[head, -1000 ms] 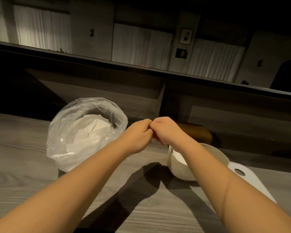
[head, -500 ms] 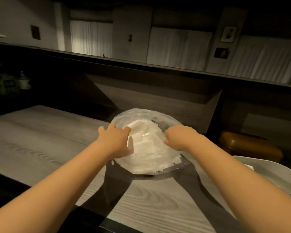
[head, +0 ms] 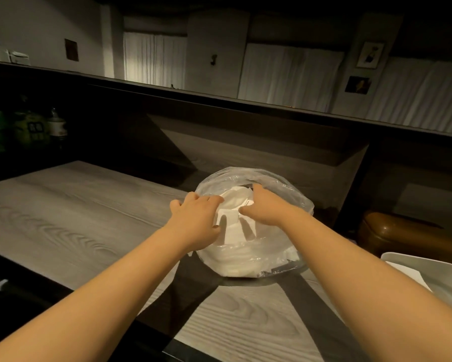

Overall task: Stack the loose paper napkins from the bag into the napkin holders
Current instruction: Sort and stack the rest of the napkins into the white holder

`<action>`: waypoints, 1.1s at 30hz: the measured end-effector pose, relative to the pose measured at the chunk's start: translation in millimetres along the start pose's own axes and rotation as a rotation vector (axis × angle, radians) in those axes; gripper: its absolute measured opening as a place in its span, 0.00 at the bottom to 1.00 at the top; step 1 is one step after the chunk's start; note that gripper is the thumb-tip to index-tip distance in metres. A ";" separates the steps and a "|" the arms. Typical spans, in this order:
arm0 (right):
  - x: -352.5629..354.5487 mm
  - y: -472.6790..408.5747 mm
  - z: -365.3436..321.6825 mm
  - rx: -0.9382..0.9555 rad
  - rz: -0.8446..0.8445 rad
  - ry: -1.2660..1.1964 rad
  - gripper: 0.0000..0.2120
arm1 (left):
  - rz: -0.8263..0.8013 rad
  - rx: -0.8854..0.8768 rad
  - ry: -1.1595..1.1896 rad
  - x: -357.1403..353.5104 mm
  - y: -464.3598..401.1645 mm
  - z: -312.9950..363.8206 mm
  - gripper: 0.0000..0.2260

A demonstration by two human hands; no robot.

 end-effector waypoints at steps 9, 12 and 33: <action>1.6 -15.4 -4.8 -0.030 -0.007 -0.105 0.13 | 0.087 0.050 0.133 3.5 -5.4 -2.7 0.21; 8.0 -13.0 -11.3 0.082 -0.094 -0.237 0.12 | 0.122 0.056 0.159 4.6 -6.9 -2.2 0.19; 102.4 55.2 45.1 0.114 0.438 -1.387 0.11 | 0.403 0.073 1.450 13.6 -17.9 65.6 0.10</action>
Point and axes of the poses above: each hand's wrist, its own y-axis away from the middle knuckle, its own x-axis out of the back of the hand, z = x × y, the point moved 2 cm from there along -y, towards the middle knuckle, and after that the axes turned 2 degrees about z, right-handed, at the moved point
